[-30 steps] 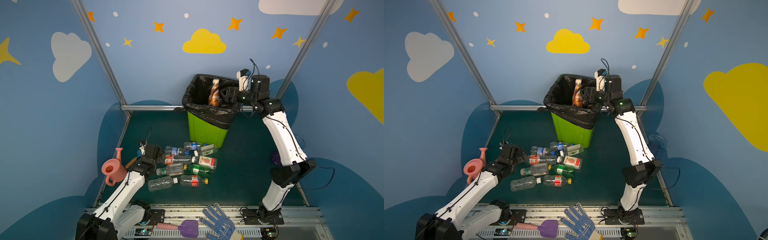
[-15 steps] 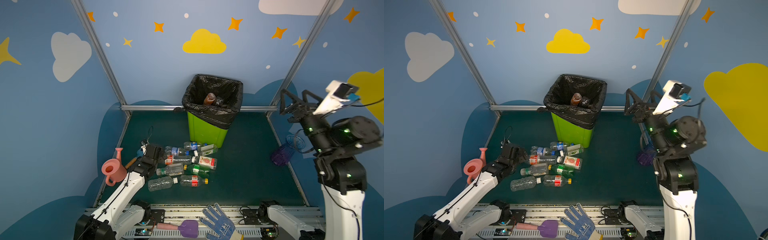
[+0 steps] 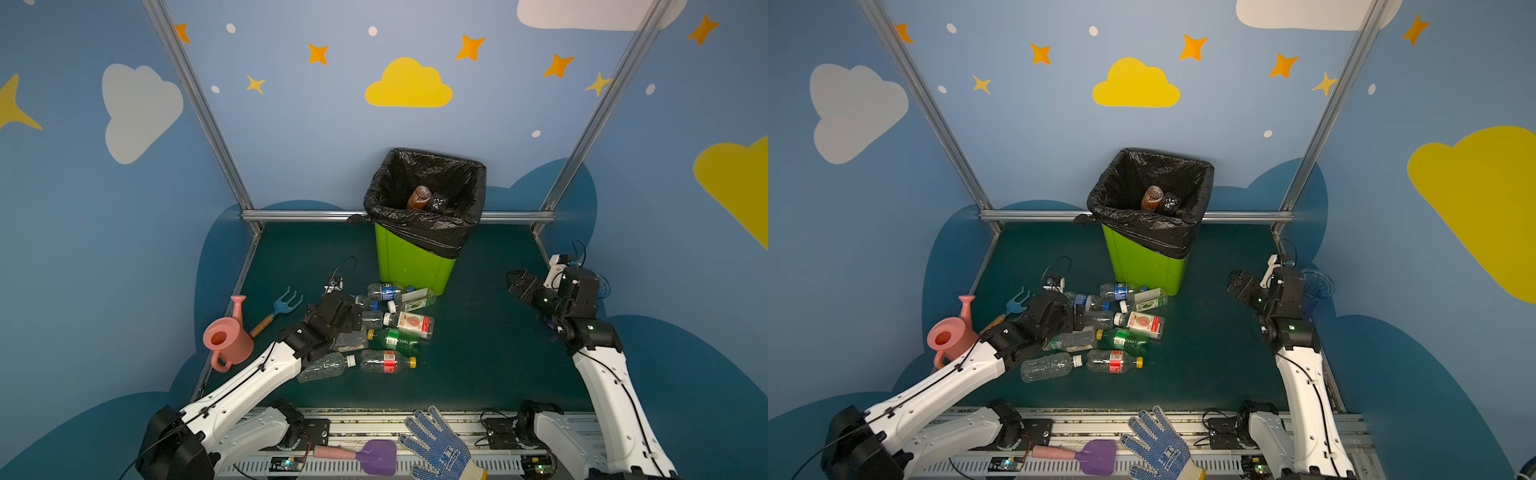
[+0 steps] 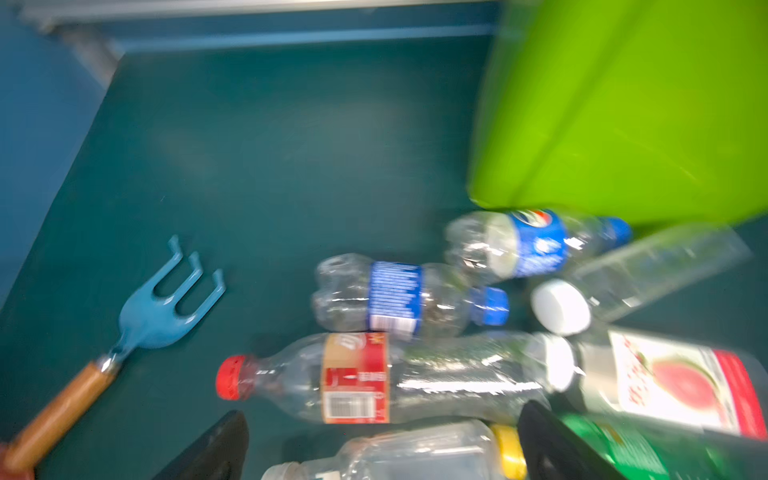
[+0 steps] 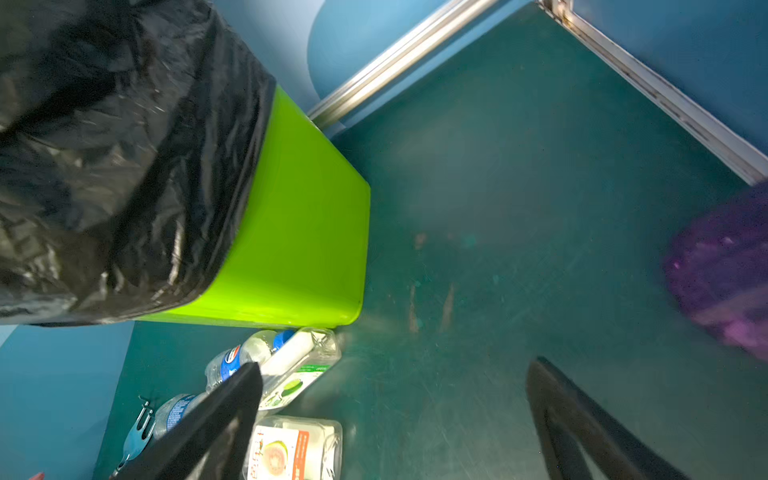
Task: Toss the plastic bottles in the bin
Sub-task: 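Reach the left gripper into the pile and close on the yellow-cap bottle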
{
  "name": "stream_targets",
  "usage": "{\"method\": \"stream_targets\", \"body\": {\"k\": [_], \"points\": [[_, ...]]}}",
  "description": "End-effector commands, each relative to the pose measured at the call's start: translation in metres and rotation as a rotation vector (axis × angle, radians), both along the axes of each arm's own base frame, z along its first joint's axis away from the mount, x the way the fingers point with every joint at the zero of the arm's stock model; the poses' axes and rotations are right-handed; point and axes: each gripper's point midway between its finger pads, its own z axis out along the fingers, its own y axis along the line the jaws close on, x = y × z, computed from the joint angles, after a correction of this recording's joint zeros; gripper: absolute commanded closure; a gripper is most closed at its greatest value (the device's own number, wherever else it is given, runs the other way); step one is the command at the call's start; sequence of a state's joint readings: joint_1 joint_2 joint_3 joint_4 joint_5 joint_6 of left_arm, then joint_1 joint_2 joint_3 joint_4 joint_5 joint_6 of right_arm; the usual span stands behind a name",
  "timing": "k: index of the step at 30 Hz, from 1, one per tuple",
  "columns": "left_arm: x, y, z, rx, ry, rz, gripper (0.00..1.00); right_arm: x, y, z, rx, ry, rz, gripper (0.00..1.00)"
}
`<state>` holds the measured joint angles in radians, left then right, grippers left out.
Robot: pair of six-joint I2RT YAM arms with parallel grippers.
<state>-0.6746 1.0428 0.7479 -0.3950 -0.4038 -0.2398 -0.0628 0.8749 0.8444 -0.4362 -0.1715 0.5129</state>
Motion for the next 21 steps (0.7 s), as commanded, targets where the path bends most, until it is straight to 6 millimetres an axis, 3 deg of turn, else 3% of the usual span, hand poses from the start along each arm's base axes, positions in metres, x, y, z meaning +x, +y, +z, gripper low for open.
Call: {"method": "stream_targets", "body": {"k": [1, 4, 9, 21], "points": [[-0.014, -0.028, 0.005, 0.143, 0.005, -0.205, 0.00, -0.006, -0.004, -0.007, 0.056, 0.001, -0.015, 0.02], [-0.041, -0.064, -0.008, 0.229, 0.060, -0.432, 0.00, -0.009, -0.009, -0.013, 0.080, 0.013, -0.036, 0.02], [-0.079, -0.094, -0.042, 0.360, 0.202, -0.710, 0.00, -0.004, -0.008, -0.012, 0.116, 0.006, -0.027, 0.02], [-0.102, -0.132, -0.090, 0.531, 0.401, -0.907, 0.05, -0.003, -0.011, -0.018, 0.125, 0.026, -0.039, 0.02]]}}
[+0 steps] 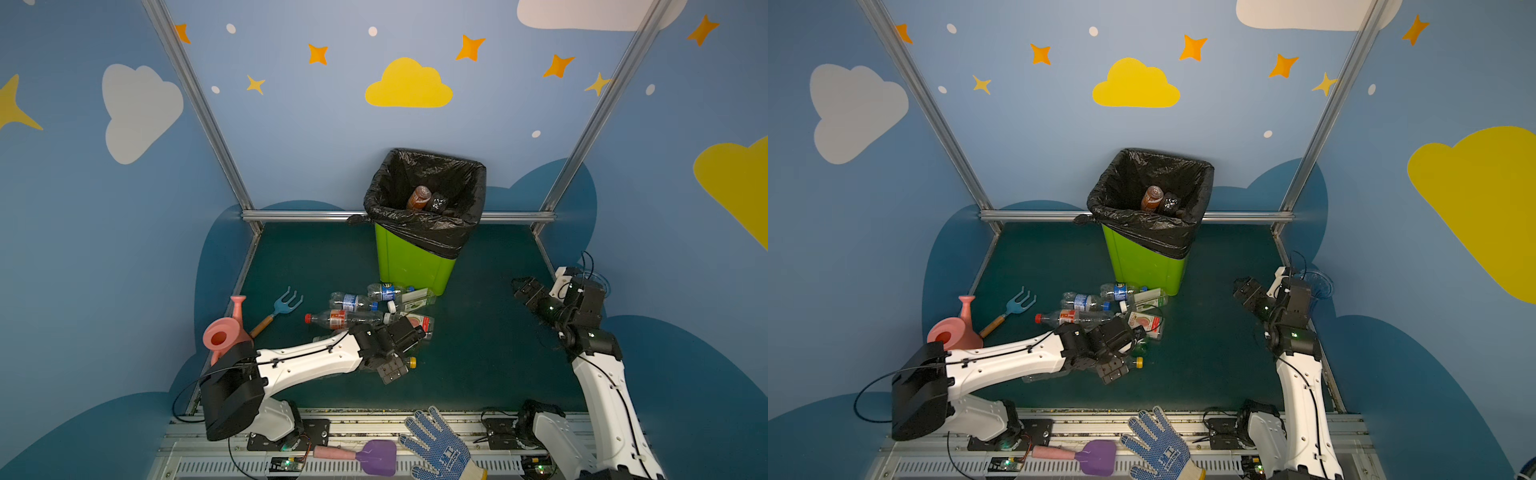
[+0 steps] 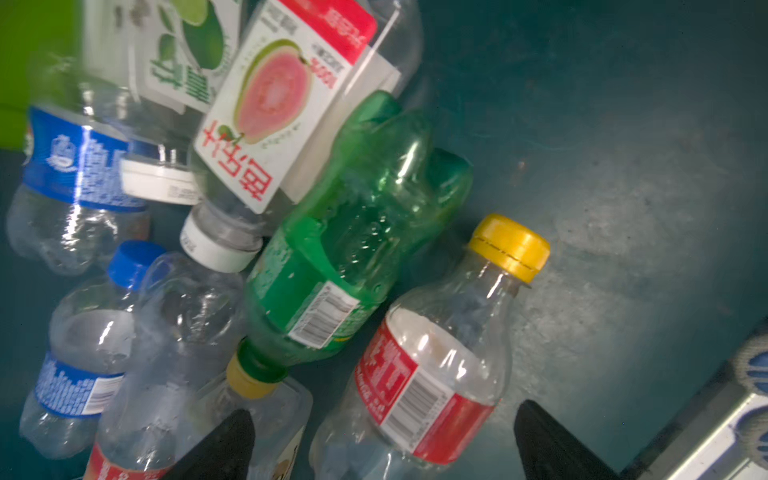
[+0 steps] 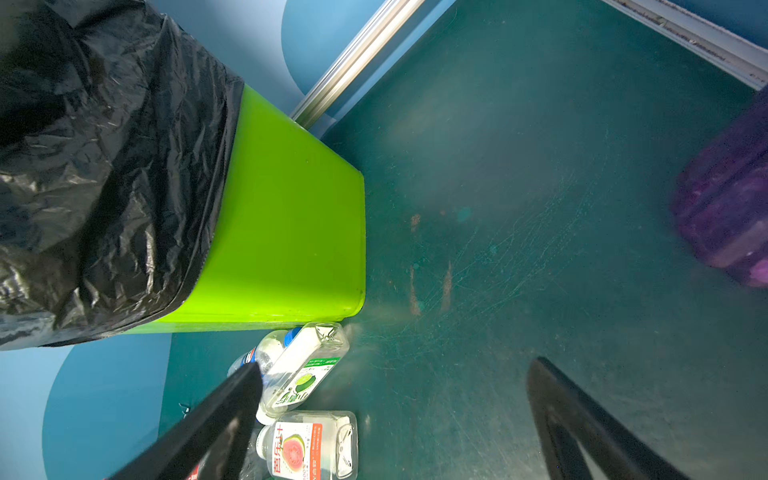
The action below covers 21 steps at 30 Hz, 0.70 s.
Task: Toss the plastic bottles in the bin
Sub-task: 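Reach the left gripper into the pile and close on the yellow-cap bottle, then lift the yellow-cap bottle up and over the bin with the left gripper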
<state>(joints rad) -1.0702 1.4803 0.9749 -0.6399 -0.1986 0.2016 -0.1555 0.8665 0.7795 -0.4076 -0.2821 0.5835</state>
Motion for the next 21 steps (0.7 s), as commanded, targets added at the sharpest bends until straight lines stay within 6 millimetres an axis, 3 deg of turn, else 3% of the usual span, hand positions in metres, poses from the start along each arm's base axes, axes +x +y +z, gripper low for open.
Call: {"method": "stream_targets", "body": {"k": [1, 13, 21], "points": [[-0.012, -0.004, -0.008, 0.045, 0.061, -0.060, 0.05, 0.000, -0.002, 0.001, 0.003, -0.007, -0.005, 0.02], [-0.022, 0.006, -0.042, 0.176, 0.149, -0.082, 0.13, 0.001, -0.007, -0.004, 0.016, 0.009, -0.022, 0.02], [-0.026, 0.003, -0.055, 0.199, 0.183, -0.089, 0.25, 0.000, -0.010, -0.008, 0.018, 0.017, -0.034, 0.02]]}}
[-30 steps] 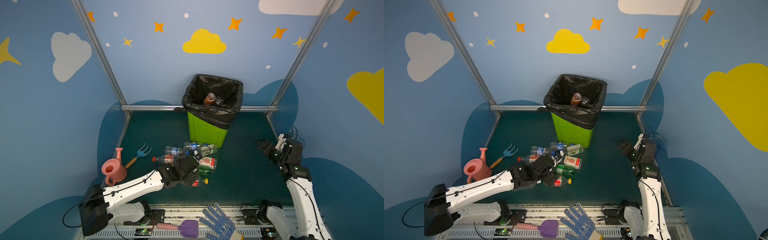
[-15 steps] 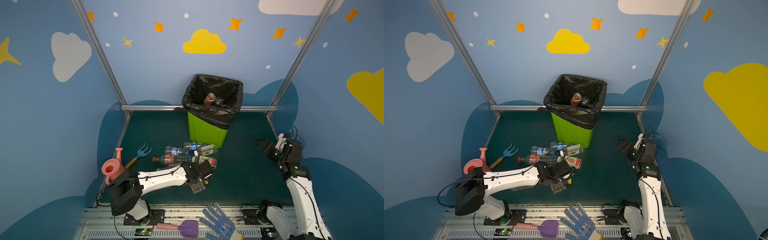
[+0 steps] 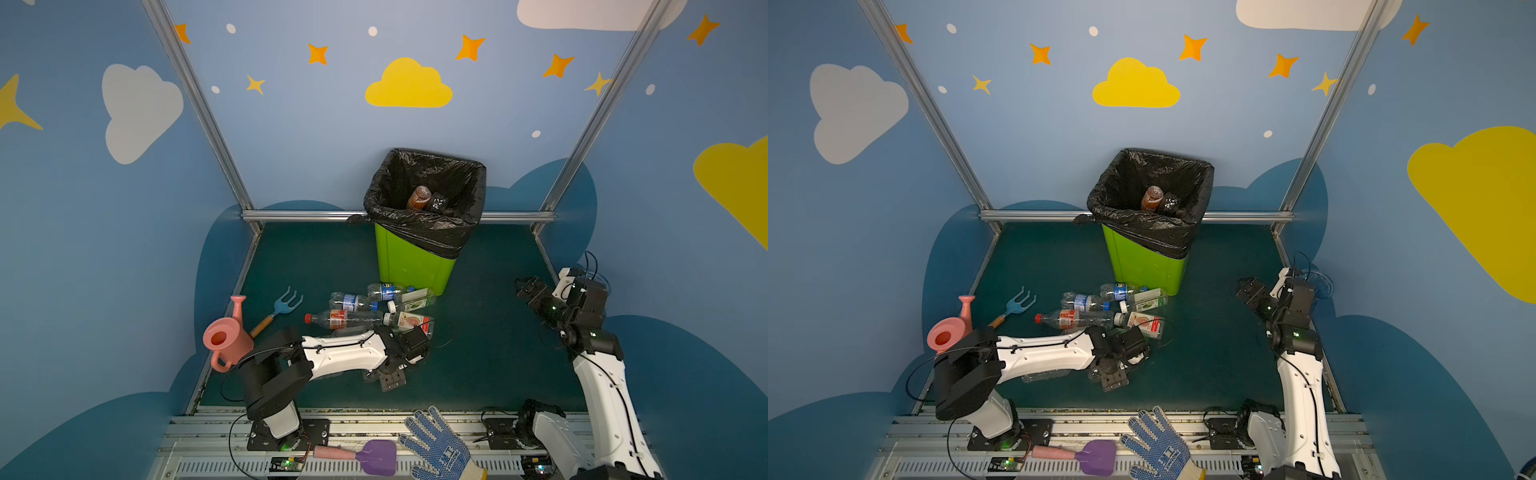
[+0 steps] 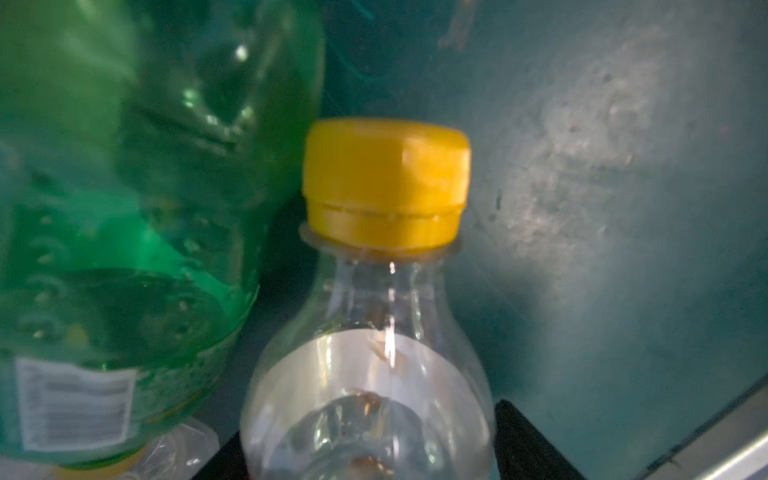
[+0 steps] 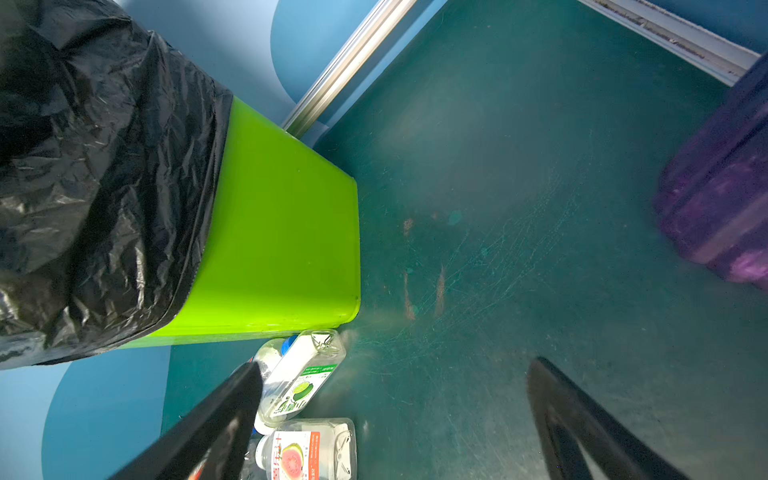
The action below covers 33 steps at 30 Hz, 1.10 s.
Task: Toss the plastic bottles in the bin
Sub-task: 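Lift the yellow-cap bottle up and over the bin with the left gripper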
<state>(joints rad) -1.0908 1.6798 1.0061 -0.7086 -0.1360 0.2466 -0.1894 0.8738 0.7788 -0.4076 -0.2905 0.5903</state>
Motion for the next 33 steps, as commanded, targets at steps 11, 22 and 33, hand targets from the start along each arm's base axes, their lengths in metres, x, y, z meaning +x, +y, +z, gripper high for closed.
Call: {"method": "stream_targets", "body": {"k": [11, 22, 33], "points": [[0.011, -0.036, 0.071, -0.292, -0.106, 0.040, 0.47, -0.002, -0.003, -0.012, 0.014, 0.017, -0.007, 0.02], [0.042, 0.040, 0.380, -1.023, -0.864, 0.132, 0.45, 0.009, -0.004, 0.003, 0.027, -0.023, 0.001, 0.02], [0.026, 0.069, 0.615, -1.493, -1.348, 0.008, 0.44, 0.014, 0.002, 0.021, 0.077, -0.077, 0.018, 0.02]]}}
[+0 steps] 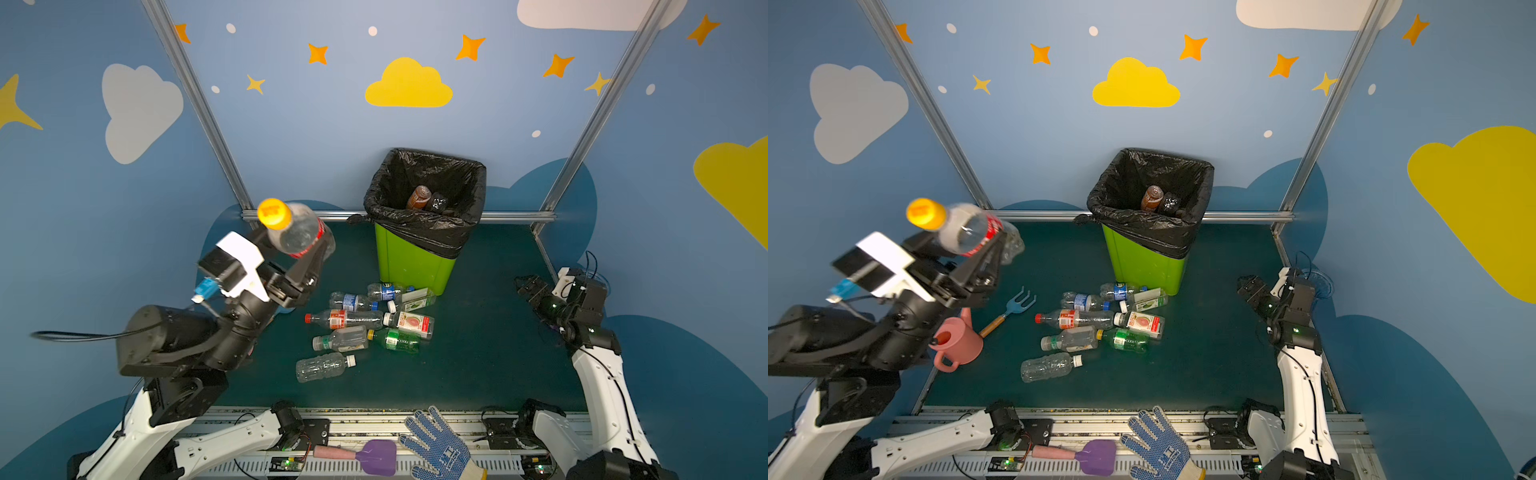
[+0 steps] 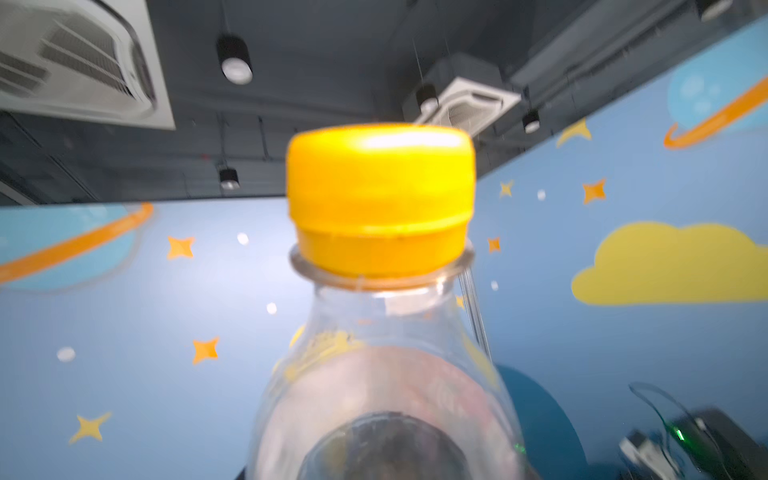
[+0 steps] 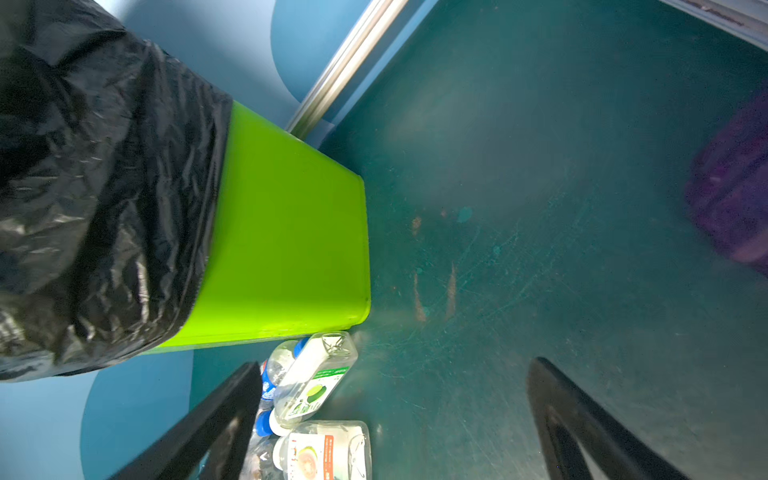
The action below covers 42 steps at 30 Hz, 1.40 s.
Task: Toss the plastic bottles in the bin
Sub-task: 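Lift the yellow-cap bottle up and over the bin with the left gripper, then open the left gripper above the bin to drop the bottle, then lower the left arm back beside the pile while right gripper reaches toward the pile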
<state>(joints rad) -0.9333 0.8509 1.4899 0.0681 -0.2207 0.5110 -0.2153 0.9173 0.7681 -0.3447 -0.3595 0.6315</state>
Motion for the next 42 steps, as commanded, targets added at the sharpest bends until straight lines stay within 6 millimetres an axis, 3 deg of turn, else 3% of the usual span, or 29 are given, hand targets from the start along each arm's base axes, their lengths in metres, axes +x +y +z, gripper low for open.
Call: {"method": "stream_targets", "body": {"k": [1, 5, 6, 8, 9, 10, 12, 13, 14, 15, 18, 20, 21, 28, 32, 38, 42], "points": [[0.059, -0.064, -0.003, 0.053, 0.024, -0.026, 0.44, 0.003, 0.002, 0.026, 0.007, -0.074, 0.010, 0.02], [0.182, -0.103, -0.027, -0.079, 0.299, -0.184, 0.43, 0.000, 0.004, 0.034, 0.011, -0.099, 0.017, 0.02], [0.212, -0.124, -0.045, -0.083, 0.390, -0.241, 0.42, 0.000, 0.004, 0.034, 0.013, -0.100, 0.018, 0.02], [0.269, -0.185, -0.106, 0.029, 0.652, -0.344, 0.41, -0.001, 0.005, 0.035, 0.016, -0.103, 0.022, 0.02], [0.282, -0.204, -0.127, 0.071, 0.743, -0.354, 0.35, -0.001, 0.006, 0.036, 0.016, -0.106, 0.024, 0.02], [0.282, -0.209, -0.110, 0.071, 0.722, -0.351, 0.22, -0.001, 0.006, 0.037, 0.014, -0.105, 0.030, 0.02], [0.299, -0.205, -0.126, 0.051, 0.751, -0.239, 0.06, -0.002, 0.006, 0.041, 0.001, -0.109, 0.037, 0.02], [0.302, -0.197, -0.121, 0.031, 0.756, -0.207, 0.02, -0.003, 0.005, 0.043, -0.010, -0.110, 0.036, 0.02], [0.297, -0.186, -0.103, 0.016, 0.705, -0.180, 0.00, -0.004, 0.004, 0.047, -0.024, -0.116, 0.036, 0.02], [0.285, -0.168, -0.072, -0.030, 0.629, -0.142, 0.00, -0.005, 0.003, 0.050, -0.035, -0.123, 0.032, 0.02], [0.236, -0.134, -0.003, -0.103, 0.373, -0.117, 0.00, -0.006, 0.003, 0.054, -0.041, -0.133, 0.037, 0.02], [0.209, -0.115, 0.017, -0.092, 0.321, -0.077, 0.00, -0.007, 0.004, 0.052, -0.026, -0.129, 0.036, 0.02], [0.203, -0.110, 0.017, -0.078, 0.329, -0.067, 0.00, -0.007, 0.005, 0.049, -0.019, -0.125, 0.036, 0.02], [0.180, -0.083, -0.019, -0.068, 0.331, -0.001, 0.00, -0.008, 0.020, 0.028, 0.086, -0.081, 0.073, 0.02], [0.178, -0.064, -0.054, -0.071, 0.391, 0.064, 0.00, -0.010, 0.037, 0.008, 0.180, -0.006, 0.081, 0.02], [0.184, -0.020, -0.139, -0.108, 0.542, 0.229, 0.00, -0.024, 0.075, -0.036, 0.317, 0.199, 0.040, 0.02], [0.183, 0.017, -0.208, -0.155, 0.672, 0.370, 0.00, -0.039, 0.103, -0.062, 0.343, 0.320, 0.022, 0.02]]}}
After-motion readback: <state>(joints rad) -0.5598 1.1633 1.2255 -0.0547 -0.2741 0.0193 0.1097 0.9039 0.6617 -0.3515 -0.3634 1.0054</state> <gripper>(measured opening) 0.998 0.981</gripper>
